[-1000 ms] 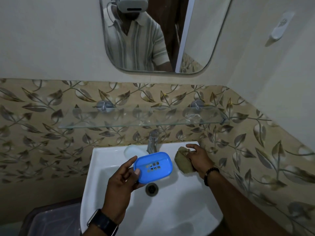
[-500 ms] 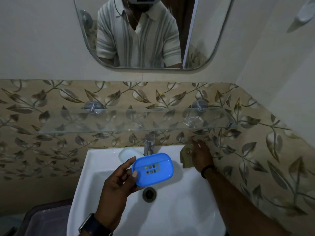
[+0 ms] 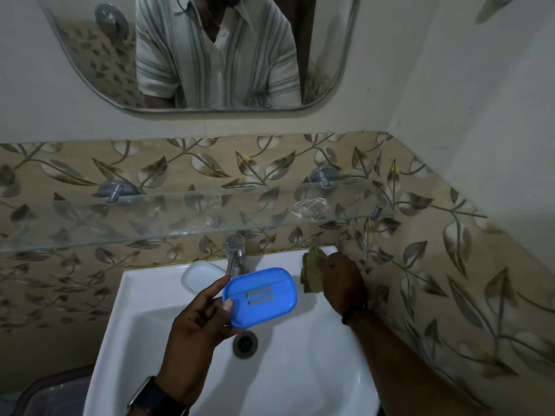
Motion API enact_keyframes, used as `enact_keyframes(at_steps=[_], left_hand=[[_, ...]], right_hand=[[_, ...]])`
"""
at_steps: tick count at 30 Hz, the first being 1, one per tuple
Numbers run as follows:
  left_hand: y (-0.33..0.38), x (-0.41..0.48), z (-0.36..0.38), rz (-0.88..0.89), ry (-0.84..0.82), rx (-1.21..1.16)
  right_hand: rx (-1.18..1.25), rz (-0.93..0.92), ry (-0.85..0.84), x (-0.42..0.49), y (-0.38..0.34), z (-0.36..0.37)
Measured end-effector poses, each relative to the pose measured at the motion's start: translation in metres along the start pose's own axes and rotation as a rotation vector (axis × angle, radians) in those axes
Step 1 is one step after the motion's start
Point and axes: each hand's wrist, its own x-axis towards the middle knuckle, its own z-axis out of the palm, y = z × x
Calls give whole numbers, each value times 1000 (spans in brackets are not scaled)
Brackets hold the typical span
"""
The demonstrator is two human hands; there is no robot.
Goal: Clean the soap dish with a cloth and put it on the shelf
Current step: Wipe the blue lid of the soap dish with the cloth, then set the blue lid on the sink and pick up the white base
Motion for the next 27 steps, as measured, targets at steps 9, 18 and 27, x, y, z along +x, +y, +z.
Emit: enact_keyframes(at_steps=[9,18,27], left_hand=[[-2,2,7,-28,-5,-15],[4,1,20,-23,-34,-54],[35,2,22,81,-13,-151]], right_hand=[[-60,125,-375,-12,2,2],[10,222,-267,-7,-15,-10],[811,254,311,19,-111,-102]])
